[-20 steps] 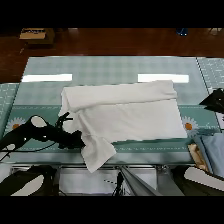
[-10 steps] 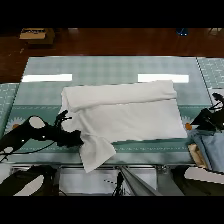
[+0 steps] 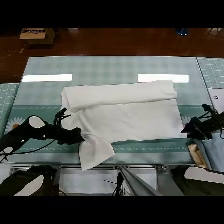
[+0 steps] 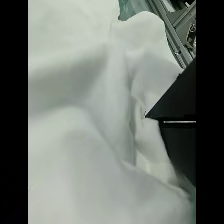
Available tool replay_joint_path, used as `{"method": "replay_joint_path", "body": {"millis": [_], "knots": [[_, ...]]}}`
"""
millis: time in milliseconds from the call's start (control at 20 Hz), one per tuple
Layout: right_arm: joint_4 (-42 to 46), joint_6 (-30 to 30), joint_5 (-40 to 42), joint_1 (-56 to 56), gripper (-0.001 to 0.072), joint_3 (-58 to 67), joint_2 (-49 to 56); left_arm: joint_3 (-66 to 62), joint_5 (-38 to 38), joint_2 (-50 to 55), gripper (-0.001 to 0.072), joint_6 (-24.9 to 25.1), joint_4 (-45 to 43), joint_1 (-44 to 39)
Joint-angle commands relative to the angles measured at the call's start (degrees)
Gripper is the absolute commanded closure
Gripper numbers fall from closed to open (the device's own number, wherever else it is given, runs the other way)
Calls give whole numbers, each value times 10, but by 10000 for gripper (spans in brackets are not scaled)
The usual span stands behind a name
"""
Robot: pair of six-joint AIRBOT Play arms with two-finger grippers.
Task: Fold the shirts.
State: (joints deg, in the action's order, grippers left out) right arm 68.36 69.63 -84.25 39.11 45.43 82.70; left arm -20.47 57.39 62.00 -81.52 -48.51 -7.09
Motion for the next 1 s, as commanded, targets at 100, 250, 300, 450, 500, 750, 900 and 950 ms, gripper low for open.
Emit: {"method": "replay_joint_path", "body": {"millis": [100,250,300,450,500,750,900,950], "knots": [[-60,-37,79,-33,540,-34,0,-6,0,-4,689,9,10,1],[-66,-46,65,-64,689,10,0,-39,1,-10,689,9,10,11],[-71,-49,52,-73,689,30,-4,-57,2,-14,689,9,10,15],[-101,-57,37,-103,689,102,-40,-138,21,-39,689,9,10,18],[-124,-57,38,-112,689,127,-54,-169,24,-51,689,9,10,18],[-196,-49,119,-202,690,226,-76,-282,-23,-62,689,13,-1,30],[-182,-31,280,-254,691,227,-73,-288,-46,-40,689,14,0,73],[-182,-13,328,-257,691,227,-69,-289,-55,-30,689,14,4,96]]}}
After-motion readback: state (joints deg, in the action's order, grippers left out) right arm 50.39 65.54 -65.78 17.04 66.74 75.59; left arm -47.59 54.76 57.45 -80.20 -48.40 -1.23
